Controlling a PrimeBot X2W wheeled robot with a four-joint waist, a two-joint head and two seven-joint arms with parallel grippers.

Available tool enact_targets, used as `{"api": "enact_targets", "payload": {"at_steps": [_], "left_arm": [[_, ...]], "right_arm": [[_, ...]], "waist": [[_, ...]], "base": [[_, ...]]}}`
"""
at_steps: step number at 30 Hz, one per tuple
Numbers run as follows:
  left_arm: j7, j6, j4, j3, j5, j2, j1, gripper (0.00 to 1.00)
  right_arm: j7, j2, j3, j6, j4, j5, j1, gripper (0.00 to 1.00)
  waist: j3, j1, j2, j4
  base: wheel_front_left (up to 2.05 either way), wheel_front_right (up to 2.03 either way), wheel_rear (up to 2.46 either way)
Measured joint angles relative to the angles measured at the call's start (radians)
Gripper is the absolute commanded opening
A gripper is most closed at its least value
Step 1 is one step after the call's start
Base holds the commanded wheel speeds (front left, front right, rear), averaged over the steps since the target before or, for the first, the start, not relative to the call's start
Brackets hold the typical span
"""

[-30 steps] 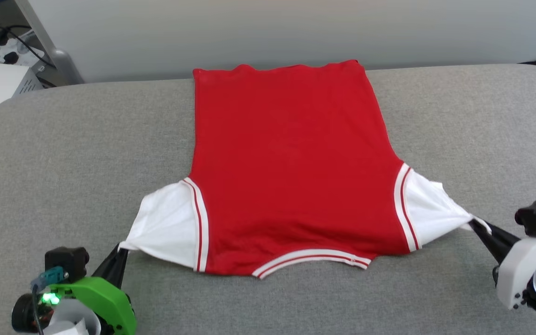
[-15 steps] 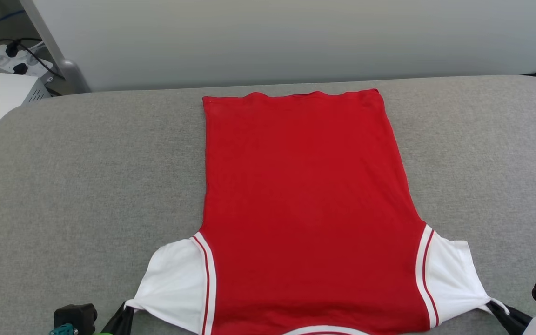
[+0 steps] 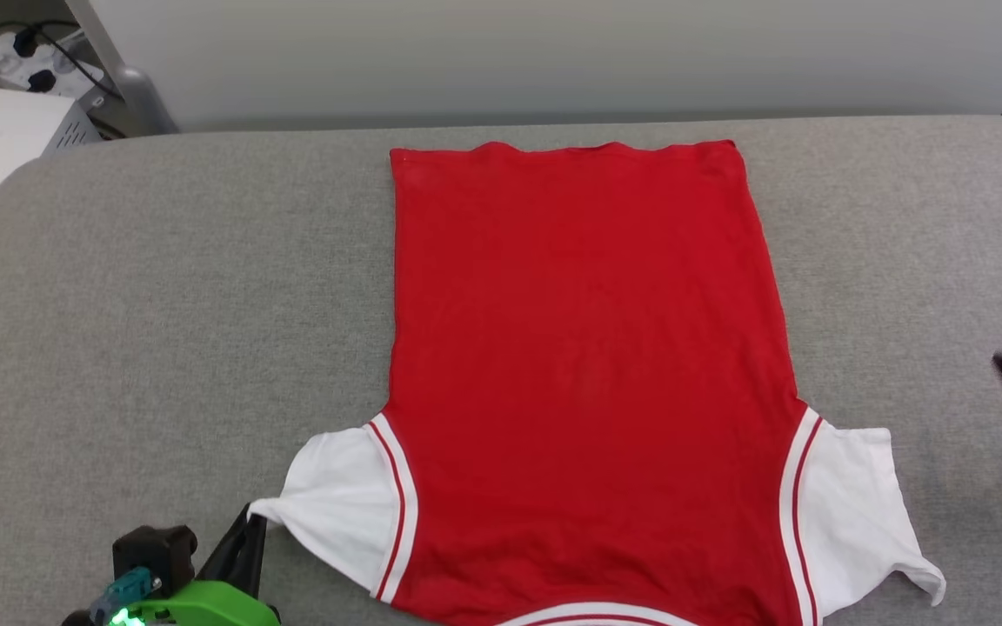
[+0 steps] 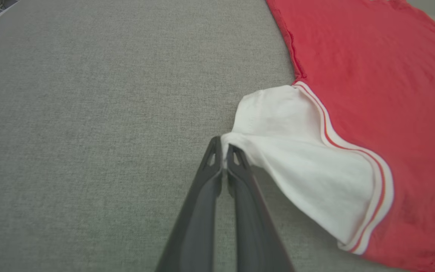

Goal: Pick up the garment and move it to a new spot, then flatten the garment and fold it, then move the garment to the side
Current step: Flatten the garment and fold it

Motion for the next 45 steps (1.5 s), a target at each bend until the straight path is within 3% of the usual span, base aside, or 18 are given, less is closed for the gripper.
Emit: {"api": "enact_targets", "payload": {"at_steps": [3, 7, 11, 16, 19, 22, 28, 33, 37, 38, 39, 45], "left_arm": [[0.000, 0.018, -0.043, 0.009, 0.030, -0.001, -0.024, 0.00], [0.001, 0.038, -0.100, 0.009, 0.065, -0.002, -0.075, 0.00], [0.006, 0.047, -0.148, 0.000, 0.109, -0.010, -0.137, 0.00], [0.012, 0.058, -0.178, -0.018, 0.141, -0.038, -0.197, 0.00], [0.012, 0.060, -0.186, -0.028, 0.169, -0.063, -0.234, 0.00], [0.011, 0.060, -0.194, -0.036, 0.181, -0.085, -0.265, 0.00], [0.010, 0.060, -0.212, -0.047, 0.218, -0.118, -0.311, 0.00], [0.009, 0.059, -0.215, -0.049, 0.234, -0.134, -0.336, 0.00], [0.007, 0.058, -0.214, -0.048, 0.237, -0.140, -0.341, 0.00], [0.005, 0.057, -0.213, -0.049, 0.238, -0.142, -0.342, 0.00], [0.003, 0.054, -0.212, -0.049, 0.238, -0.143, -0.342, 0.00], [0.001, 0.049, -0.185, -0.044, 0.240, -0.142, -0.339, 0.00]], "right_arm": [[0.019, -0.005, -0.122, 0.000, -0.046, -0.032, -0.100, 1.00], [0.146, -0.001, -0.208, 0.000, -0.106, -0.053, -0.265, 1.00], [0.392, 0.005, -0.198, 0.000, -0.122, -0.052, -0.462, 1.00], [0.780, 0.035, -0.142, 0.000, -0.035, -0.027, -0.707, 1.00], [0.949, 0.064, -0.145, -0.001, 0.046, -0.012, -0.817, 1.00], [1.052, 0.086, -0.135, -0.001, 0.108, -0.055, -0.910, 1.00], [1.078, 0.133, -0.131, -0.001, 0.208, -0.164, -1.016, 1.00], [1.057, 0.169, -0.126, -0.001, 0.290, -0.190, -1.007, 1.00], [1.058, 0.151, -0.115, -0.002, 0.304, -0.183, -0.990, 1.00], [1.061, 0.141, -0.110, -0.002, 0.299, -0.178, -0.990, 0.37], [1.061, 0.130, -0.104, -0.002, 0.294, -0.175, -0.989, 0.00], [0.972, 0.125, -0.095, -0.002, 0.289, -0.145, -0.961, 0.00]], "waist": [[0.032, 0.0000, 0.0000, 0.010], [0.087, 0.0000, 0.0000, 0.030], [0.156, 0.0000, 0.0000, 0.056], [0.247, 0.0001, 0.0000, 0.094], [0.300, 0.0001, -0.0001, 0.121], [0.350, 0.0002, 0.0000, 0.150], [0.447, 0.0002, 0.0000, 0.204], [0.515, 0.0003, 0.0000, 0.249], [0.543, 0.0002, 0.0000, 0.279], [0.547, 0.0002, -0.0001, 0.285], [0.548, 0.0001, -0.0001, 0.290], [0.518, 0.0002, 0.0000, 0.292]], "base": [[0.00, 0.00, 0.00], [0.00, 0.00, 0.00], [0.00, 0.00, 0.00], [0.00, 0.00, 0.00], [0.00, 0.00, 0.00], [0.00, 0.00, 0.00], [0.00, 0.00, 0.00], [0.00, 0.00, 0.00], [0.00, 0.00, 0.00], [0.00, 0.00, 0.00], [0.00, 0.00, 0.00], [0.00, 0.00, 0.00]]}}
